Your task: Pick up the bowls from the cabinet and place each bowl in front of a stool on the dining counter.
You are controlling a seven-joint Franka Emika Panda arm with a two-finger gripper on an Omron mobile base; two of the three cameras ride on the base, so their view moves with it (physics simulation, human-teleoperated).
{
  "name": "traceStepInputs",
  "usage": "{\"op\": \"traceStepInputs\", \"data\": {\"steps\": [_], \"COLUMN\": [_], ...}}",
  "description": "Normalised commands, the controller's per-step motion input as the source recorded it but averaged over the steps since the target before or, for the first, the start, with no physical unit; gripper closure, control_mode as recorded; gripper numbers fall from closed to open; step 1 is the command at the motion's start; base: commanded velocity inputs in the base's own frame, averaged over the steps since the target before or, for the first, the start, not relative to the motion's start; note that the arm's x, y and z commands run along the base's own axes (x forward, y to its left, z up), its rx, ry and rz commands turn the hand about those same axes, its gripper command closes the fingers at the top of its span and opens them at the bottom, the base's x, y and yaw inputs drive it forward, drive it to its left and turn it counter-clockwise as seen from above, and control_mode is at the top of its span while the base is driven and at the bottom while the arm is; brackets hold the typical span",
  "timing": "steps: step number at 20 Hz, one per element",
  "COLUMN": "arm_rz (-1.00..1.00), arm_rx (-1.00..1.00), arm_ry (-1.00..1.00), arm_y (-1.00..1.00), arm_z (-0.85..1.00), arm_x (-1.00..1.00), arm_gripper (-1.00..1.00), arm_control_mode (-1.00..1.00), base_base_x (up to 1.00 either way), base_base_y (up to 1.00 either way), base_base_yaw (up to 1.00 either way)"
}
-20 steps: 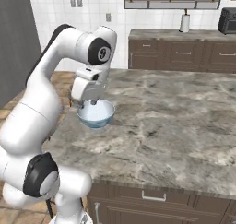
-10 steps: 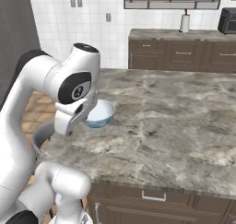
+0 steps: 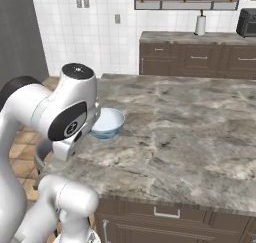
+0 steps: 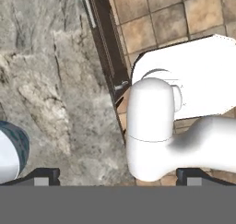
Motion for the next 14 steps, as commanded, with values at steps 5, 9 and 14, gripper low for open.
{"op": "traceStepInputs", "data": {"steps": [5,9,14], "arm_rz": [0.0,0.0,0.0], "arm_rx": [0.0,0.0,0.0], "arm_ry": [0.0,0.0,0.0], "arm_y": [0.0,0.0,0.0], "arm_z": [0.0,0.0,0.0], "arm_x": [0.0,0.0,0.0], "arm_gripper": [-1.0,-1.0,-1.0], "arm_control_mode": [1.0,1.0,1.0], "base_base_x": [-0.37,-0.74,-0.1], "base_base_y": [-0.24,-0.29,0.01], "base_base_yaw": [-0.14,-0.59,-0.89]}}
